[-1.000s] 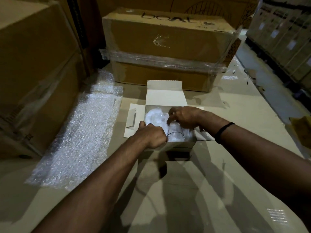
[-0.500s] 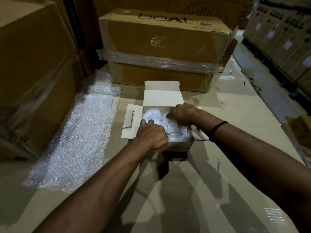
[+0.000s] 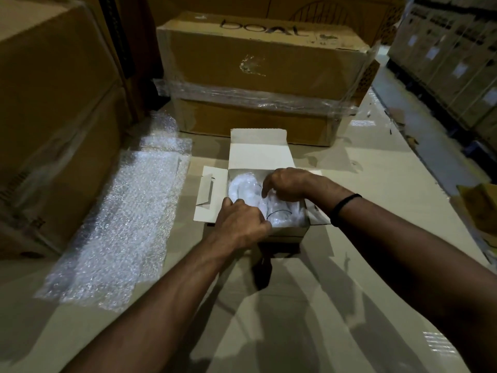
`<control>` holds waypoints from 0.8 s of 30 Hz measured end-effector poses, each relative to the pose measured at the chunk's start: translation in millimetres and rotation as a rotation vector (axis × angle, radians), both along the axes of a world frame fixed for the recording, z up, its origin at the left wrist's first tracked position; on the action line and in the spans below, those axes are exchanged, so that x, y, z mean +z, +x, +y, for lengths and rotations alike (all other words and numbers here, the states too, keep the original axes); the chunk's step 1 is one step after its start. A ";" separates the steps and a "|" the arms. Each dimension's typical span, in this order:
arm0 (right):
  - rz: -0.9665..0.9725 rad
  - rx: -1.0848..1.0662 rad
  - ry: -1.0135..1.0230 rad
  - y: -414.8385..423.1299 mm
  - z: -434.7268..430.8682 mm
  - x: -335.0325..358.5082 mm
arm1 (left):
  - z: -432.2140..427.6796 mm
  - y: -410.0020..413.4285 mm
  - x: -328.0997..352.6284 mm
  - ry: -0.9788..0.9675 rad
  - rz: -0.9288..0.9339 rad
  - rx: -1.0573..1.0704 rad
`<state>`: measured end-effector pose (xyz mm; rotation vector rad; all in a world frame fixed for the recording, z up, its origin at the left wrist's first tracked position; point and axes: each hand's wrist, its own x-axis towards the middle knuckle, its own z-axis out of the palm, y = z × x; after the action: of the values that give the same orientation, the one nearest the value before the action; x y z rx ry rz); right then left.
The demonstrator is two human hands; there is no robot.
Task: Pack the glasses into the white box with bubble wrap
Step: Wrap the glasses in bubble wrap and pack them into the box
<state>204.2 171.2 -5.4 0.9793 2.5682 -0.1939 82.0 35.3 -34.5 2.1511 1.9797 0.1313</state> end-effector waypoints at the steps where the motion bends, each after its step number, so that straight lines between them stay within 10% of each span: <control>1: -0.022 0.005 0.004 -2.9 0.8 0.3 | 0.7 1.7 0.8 -0.056 0.024 0.000; 7: -0.097 0.008 0.040 -9.8 2.7 10.1 | -3.0 9.9 20.9 -0.352 -0.020 0.054; 13: -0.120 -0.103 0.048 1.4 2.9 13.6 | -10.9 -11.6 12.7 0.063 -0.065 -0.014; 19: -0.247 -0.061 0.097 -11.8 1.0 17.7 | -8.5 -11.5 10.7 -0.156 0.079 -0.005; 24: 0.015 -0.093 0.071 -28.0 2.4 32.7 | -12.7 -6.6 14.4 -0.047 0.055 0.047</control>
<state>176.2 173.6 27.3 1.1289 2.5600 -0.1370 75.4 22.6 -20.1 2.1023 2.0430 0.0330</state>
